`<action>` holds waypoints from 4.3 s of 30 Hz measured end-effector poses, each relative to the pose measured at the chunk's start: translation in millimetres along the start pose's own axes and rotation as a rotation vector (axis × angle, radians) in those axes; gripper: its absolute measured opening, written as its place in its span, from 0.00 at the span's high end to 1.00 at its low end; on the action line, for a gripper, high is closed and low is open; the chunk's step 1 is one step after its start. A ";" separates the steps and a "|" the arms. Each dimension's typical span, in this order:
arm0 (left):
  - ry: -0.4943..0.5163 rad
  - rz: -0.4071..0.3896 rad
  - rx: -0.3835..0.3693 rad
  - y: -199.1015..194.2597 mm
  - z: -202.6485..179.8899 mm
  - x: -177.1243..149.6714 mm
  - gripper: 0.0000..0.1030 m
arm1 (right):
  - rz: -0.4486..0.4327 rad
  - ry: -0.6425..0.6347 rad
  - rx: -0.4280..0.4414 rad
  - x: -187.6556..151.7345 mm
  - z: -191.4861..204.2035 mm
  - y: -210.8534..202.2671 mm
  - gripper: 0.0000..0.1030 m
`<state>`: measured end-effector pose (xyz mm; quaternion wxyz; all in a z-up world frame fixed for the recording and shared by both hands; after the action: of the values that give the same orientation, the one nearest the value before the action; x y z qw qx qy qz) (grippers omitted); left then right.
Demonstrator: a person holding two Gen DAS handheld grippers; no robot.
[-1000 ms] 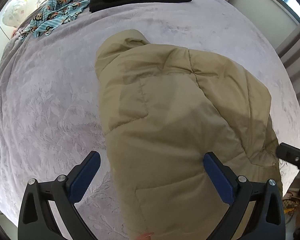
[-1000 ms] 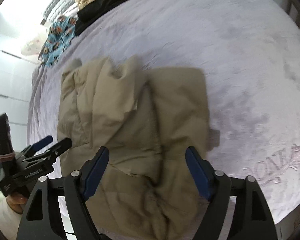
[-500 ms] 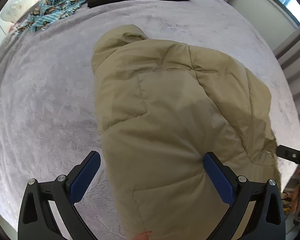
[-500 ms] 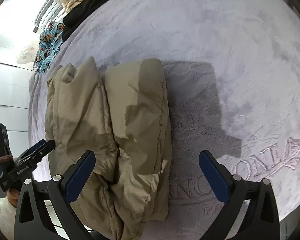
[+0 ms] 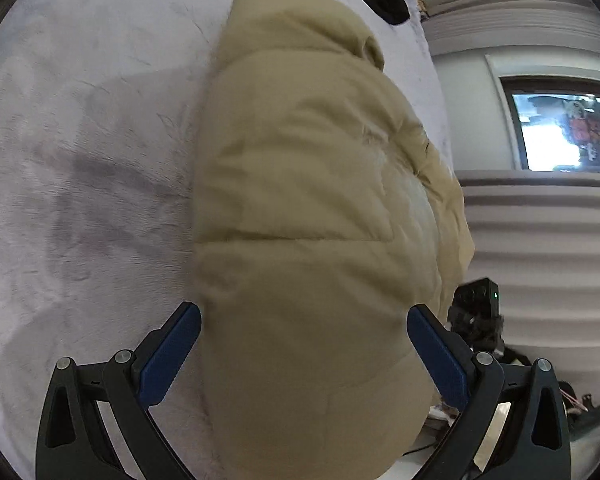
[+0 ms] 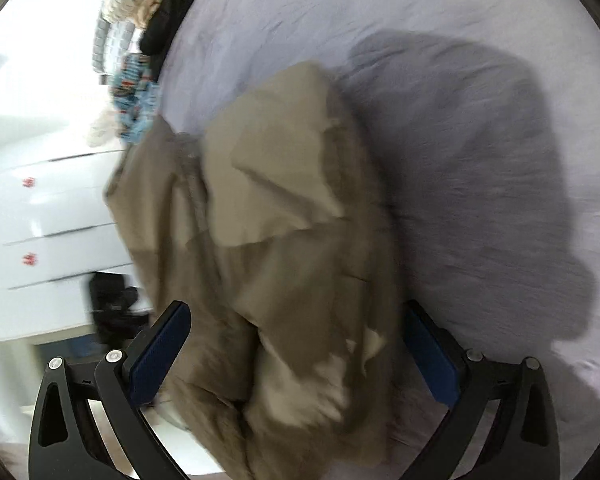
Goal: Fold large clothes
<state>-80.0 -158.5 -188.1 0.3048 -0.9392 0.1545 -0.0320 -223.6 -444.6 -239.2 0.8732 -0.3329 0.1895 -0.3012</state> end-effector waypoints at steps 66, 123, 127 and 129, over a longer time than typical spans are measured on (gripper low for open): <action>0.251 -0.426 0.613 -274.2 124.1 83.0 0.27 | 0.034 -0.270 -0.226 -20.0 293.1 242.3 0.44; 0.293 -0.307 0.768 -280.6 83.7 5.1 0.37 | -0.044 -0.376 -0.569 -122.9 302.6 237.2 0.83; 0.269 -0.345 0.778 -295.8 84.0 -11.0 0.12 | -0.096 -0.370 -0.571 -127.5 316.7 222.6 0.83; 0.259 -0.352 0.779 -299.8 81.9 -15.8 0.12 | -0.119 -0.368 -0.567 -127.9 325.2 214.1 0.83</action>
<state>-1.2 122.3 -79.4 0.6040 -0.7545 0.0057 -0.2567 -60.7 -81.4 -141.7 0.7464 -0.6215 0.0854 -0.2221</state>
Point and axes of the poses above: each gripper's, at about its wrist camera, not at the fingertips, and y roughly the way its jaws point, z to its left, x to its top, the point moved 6 cm from there along y, roughly the way its jaws point, and after that the axes turned 6 degrees about -x, right-handed, at the moved point
